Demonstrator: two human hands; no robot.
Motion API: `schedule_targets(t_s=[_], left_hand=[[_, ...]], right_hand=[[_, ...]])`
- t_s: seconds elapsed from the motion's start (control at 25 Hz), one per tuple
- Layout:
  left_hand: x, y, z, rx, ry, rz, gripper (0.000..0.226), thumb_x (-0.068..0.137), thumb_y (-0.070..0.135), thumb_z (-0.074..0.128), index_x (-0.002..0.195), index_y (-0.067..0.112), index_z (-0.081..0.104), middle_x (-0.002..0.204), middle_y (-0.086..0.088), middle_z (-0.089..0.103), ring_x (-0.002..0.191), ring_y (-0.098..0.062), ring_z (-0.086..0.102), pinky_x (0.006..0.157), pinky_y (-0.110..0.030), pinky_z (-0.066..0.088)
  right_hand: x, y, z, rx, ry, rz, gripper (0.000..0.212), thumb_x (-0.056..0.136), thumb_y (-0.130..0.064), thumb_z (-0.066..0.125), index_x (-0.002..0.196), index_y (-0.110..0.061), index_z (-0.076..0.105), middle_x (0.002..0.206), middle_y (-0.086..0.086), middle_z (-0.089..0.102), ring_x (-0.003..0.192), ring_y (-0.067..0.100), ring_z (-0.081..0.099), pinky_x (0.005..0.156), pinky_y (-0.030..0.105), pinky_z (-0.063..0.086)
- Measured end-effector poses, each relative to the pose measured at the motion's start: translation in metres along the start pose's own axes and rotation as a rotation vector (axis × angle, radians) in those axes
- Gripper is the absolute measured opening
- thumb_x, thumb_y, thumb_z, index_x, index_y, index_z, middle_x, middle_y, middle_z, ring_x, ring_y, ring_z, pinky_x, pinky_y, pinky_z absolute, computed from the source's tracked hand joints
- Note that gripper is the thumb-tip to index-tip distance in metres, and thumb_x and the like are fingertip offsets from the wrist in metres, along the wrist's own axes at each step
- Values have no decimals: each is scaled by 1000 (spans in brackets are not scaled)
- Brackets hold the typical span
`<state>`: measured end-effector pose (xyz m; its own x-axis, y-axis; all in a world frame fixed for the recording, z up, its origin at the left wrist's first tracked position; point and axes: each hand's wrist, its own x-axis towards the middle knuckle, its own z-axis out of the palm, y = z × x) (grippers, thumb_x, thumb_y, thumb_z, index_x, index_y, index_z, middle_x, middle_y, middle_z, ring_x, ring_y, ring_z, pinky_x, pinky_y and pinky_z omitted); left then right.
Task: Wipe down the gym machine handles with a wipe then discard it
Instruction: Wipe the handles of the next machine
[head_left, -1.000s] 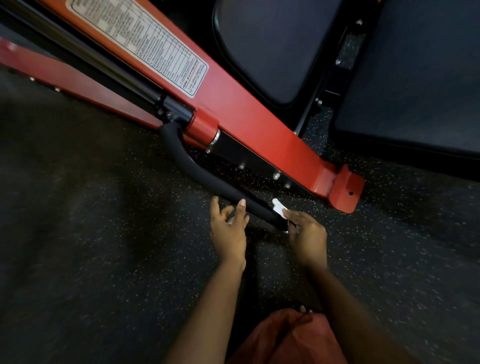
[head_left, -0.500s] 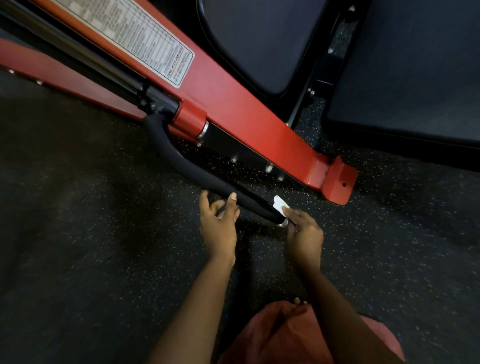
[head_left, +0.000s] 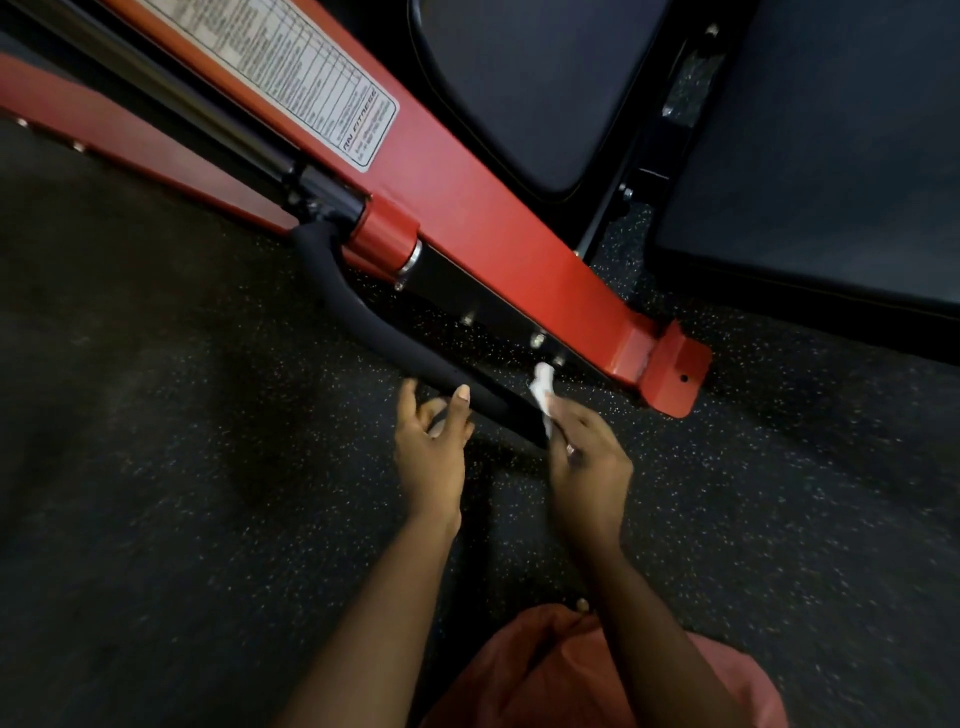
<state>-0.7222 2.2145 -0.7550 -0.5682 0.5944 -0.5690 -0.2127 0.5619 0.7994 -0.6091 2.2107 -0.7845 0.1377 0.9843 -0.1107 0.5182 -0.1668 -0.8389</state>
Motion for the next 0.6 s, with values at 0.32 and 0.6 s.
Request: schedule_targets(t_s=[0.32,0.6], left_hand=[[-1,4,-13,-296,-68,-120,52,94,50,34,135,20,46,132,-6,54,119,-17,54,91,-30,49],[-4,-2,-10,-314,-96,-114,52,95,44,36,141,19,34,134,-10,48,112,-18,53,101,-36,43]], right_hand=[[41,-40,19,-281,-466,-736,45,89,-26,53,134,-24,46,132,-3,49,117,-8,33,97,9,35],[36,54,-14,-504,-495,-924,49,80,-5,65,124,-14,46,117,11,58,110,22,46,58,33,57]])
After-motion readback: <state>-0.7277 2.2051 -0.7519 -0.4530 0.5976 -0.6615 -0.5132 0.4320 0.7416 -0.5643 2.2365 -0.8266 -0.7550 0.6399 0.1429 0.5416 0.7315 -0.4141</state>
